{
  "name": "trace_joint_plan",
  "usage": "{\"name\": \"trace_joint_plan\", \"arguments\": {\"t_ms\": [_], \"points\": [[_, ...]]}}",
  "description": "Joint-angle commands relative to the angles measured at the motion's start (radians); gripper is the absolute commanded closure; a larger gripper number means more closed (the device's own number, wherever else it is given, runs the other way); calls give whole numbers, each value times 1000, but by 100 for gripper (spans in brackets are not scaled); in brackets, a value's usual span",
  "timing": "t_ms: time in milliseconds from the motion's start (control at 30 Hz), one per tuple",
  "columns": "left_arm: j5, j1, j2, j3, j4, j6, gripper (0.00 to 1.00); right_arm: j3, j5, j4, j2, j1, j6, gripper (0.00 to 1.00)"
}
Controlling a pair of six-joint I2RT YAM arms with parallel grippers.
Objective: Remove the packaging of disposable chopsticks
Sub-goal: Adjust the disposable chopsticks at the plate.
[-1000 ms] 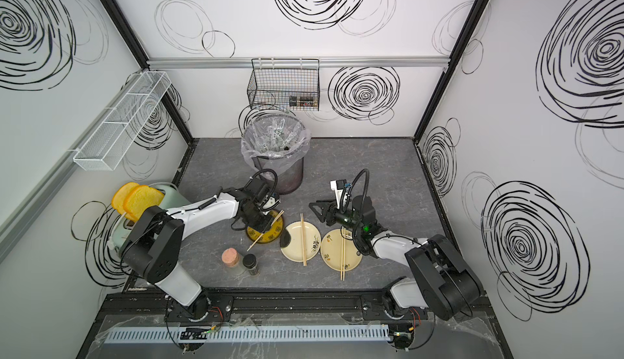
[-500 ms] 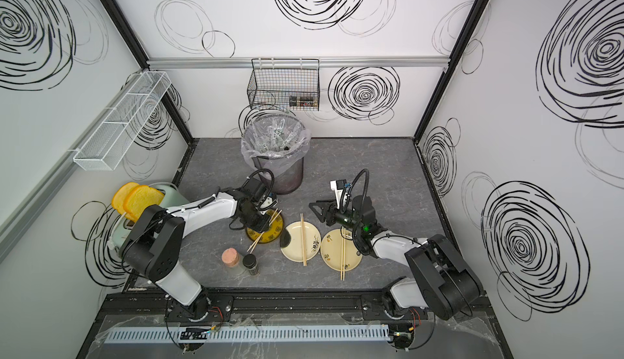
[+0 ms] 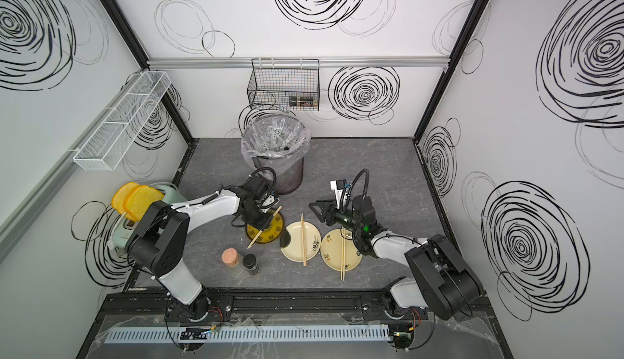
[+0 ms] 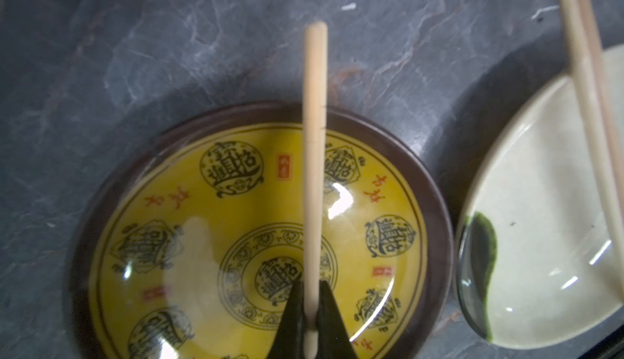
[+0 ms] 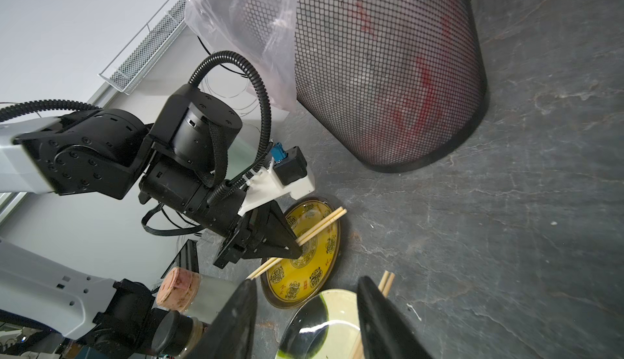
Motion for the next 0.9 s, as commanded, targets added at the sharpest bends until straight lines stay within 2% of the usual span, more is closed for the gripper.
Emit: {"name": "trace_joint_plan", "arguments": {"t_ms": [0,200,233,300,500,867], "points": [[-14,10,-15,11,0,24,100,25,-6,7,8,4,6,49],[9,8,-3,-6,1,30,98,25,-5,7,8,4,5,49],[9,10,-1,-6,1,32,92,25,-6,7,10,4,5,49],[9,10,7,-4,-3,37,86,25,-5,7,11,4,6,49],[6,11,13,-1,7,33,78,25,-5,7,8,5,6,49],[-20,11,-5,3,2,30,70,24,-4,6,7,5,4,49]]}}
